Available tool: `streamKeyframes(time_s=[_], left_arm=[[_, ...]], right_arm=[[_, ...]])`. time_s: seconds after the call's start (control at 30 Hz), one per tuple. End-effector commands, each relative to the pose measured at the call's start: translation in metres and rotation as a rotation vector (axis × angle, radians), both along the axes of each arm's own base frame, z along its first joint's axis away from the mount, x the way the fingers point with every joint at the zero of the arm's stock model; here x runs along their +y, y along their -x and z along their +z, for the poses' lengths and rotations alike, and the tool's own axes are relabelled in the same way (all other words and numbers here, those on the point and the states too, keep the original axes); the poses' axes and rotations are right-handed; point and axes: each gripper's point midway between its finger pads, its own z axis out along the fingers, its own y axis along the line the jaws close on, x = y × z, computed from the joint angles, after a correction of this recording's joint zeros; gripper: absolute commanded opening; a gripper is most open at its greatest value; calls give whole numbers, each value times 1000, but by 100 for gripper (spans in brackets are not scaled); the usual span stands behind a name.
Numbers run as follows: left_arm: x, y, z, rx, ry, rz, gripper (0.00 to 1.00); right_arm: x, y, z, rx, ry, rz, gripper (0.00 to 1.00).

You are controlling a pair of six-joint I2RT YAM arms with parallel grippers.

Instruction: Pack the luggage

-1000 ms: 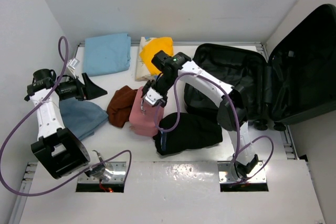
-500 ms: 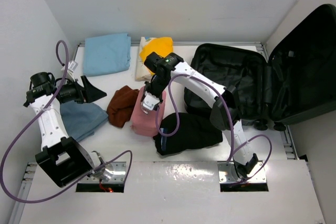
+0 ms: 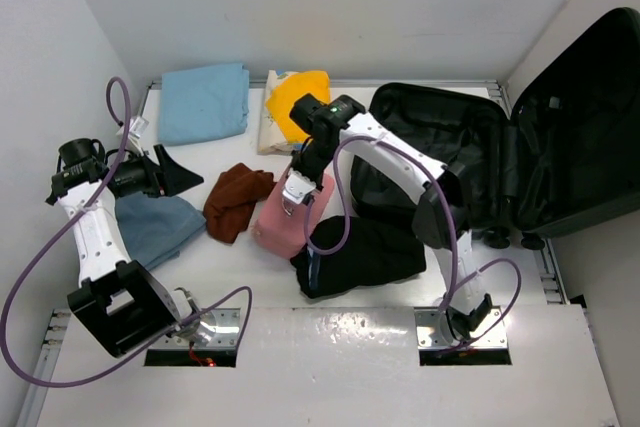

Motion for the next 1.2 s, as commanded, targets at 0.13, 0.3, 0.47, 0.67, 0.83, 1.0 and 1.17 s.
streamKeyframes(time_s=[0.13,0.3,0.47,0.67,0.83,1.0,1.17], left_arm=[[-4,-5,7,-57,-6,-46,84],[-3,-10,8,-64,-18,-50,84],[1,-18,7,-53,3,-52,84],[-7,-31,14,-94,-13,-116,83],[-16,-46,21,-143,-77,-146,83],[-26,-66,41,-203,-152,-123,84],[-50,-89,58,-265,-156,-153,84]], right_arm=[[2,0,45,96,-216,-251,0],[10,-16,78,114,-376,-423,0],[11,-43,123,167,-464,-601,0],[-2,-72,171,149,-549,-752,0],[-26,-95,183,70,-555,-912,0],[-77,-121,199,3,-539,-1109,0],[-147,-151,205,-57,-526,-1337,0]])
